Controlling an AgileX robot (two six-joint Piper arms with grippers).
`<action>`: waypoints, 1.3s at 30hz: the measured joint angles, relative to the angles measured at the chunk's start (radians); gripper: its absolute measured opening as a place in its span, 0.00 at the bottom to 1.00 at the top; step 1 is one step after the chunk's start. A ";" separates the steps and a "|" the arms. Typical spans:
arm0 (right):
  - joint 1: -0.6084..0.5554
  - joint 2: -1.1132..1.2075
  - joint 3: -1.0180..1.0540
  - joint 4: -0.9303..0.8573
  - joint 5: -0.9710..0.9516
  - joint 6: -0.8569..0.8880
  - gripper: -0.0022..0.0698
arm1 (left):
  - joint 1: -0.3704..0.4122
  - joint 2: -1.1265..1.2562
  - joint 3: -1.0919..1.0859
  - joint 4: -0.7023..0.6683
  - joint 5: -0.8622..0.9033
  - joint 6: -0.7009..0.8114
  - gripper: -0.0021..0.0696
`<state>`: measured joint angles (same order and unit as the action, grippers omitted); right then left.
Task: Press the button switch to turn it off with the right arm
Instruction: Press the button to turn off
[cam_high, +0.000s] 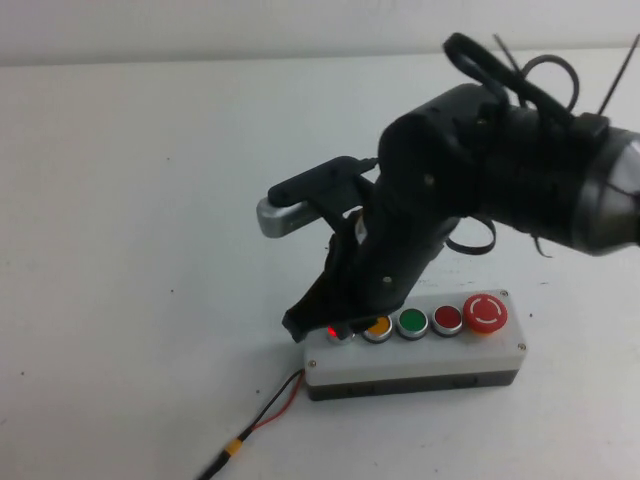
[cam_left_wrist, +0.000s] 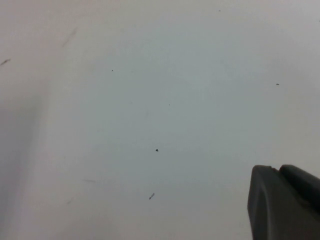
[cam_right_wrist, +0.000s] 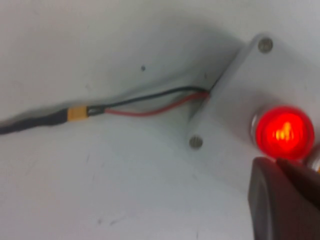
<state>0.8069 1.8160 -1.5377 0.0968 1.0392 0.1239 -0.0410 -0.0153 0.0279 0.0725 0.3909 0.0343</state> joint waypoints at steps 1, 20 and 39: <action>0.000 0.025 -0.022 -0.005 0.002 0.000 0.01 | 0.000 0.000 0.000 0.000 0.000 0.000 0.03; -0.011 0.169 -0.178 -0.060 0.096 0.001 0.01 | 0.000 0.000 0.000 0.000 0.000 0.000 0.03; -0.014 -0.076 -0.098 -0.078 0.100 -0.025 0.01 | 0.000 0.000 0.000 0.000 0.000 0.000 0.03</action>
<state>0.7928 1.7403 -1.6357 0.0188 1.1387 0.0990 -0.0410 -0.0153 0.0279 0.0725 0.3909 0.0343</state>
